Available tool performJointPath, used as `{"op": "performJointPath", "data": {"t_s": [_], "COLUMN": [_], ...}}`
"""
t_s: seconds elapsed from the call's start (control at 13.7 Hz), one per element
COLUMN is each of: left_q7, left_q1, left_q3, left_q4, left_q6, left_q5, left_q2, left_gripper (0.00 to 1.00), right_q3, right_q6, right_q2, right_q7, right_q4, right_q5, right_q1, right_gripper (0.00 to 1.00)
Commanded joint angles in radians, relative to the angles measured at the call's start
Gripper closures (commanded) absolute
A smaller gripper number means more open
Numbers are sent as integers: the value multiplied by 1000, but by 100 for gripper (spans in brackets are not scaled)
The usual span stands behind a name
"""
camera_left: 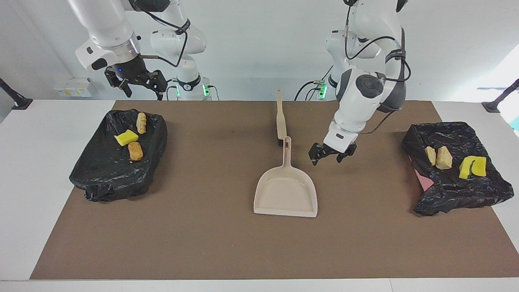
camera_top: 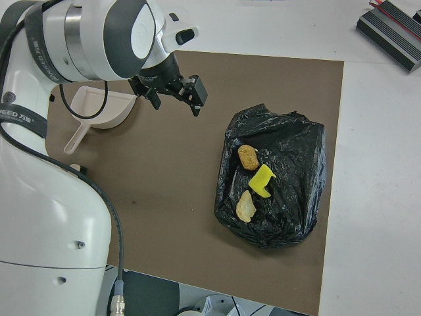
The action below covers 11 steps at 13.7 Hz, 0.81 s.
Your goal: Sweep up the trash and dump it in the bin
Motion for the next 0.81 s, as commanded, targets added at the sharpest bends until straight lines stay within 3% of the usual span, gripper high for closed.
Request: {"op": "performJointPath", "data": {"t_s": [0.0,0.37,0.73], "left_q7": [63,292,420], "left_q1": [62,201,269], "left_q3": [-9,-12,6], "left_q4": [74,166,139], "left_q6": [-89,-266,-311], "left_q5": [-12,-11,-3], "left_q2": [-6,-8,-95], "left_gripper": [0,0,0], "right_q3": [-6,-6,-6], "right_q6": [19,19,19], "right_q2": [-22,-22,-22], "right_q7": [-32,-32,-32], "right_q4": [-28,-28,-26], "right_q5": [8,8,8], "right_q1": [-1,-3,-3], "right_gripper": [0,0,0]}}
